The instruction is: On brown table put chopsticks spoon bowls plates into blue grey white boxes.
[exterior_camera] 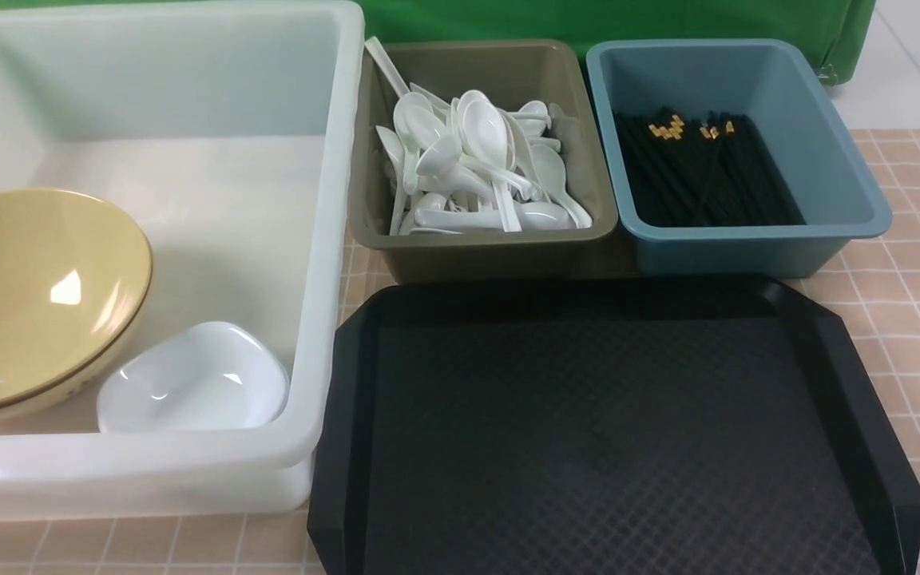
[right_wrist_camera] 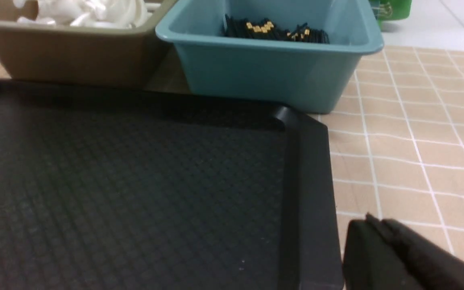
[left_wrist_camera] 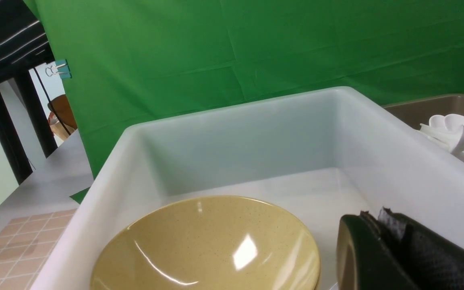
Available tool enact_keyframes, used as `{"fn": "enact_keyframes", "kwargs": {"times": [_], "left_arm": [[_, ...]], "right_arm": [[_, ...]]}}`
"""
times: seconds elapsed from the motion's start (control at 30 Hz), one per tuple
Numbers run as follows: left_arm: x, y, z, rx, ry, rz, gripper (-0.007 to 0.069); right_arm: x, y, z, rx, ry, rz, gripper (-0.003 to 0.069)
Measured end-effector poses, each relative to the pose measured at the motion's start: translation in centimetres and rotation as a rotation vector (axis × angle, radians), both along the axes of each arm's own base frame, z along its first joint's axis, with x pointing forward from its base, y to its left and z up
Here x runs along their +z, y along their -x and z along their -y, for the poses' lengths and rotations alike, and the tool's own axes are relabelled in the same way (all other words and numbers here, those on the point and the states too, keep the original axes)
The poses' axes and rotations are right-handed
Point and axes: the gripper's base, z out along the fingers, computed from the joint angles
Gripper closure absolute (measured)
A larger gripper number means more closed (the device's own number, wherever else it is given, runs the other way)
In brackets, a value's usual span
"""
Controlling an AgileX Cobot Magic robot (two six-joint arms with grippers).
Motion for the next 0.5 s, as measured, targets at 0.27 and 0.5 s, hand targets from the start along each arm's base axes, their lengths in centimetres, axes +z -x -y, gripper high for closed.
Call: {"fn": "enact_keyframes", "kwargs": {"times": [0.27,0.5], "left_arm": [[0.00,0.00,0.00,0.000,0.000,0.000,0.0620],[0.00,0.00,0.00,0.000,0.000,0.000,0.0620]], "right_arm": [[0.00,0.00,0.00,-0.001,-0.001,0.000,0.0610],[0.00,-0.02,0.19,-0.036,-0.002,0.000,0.0610]]}}
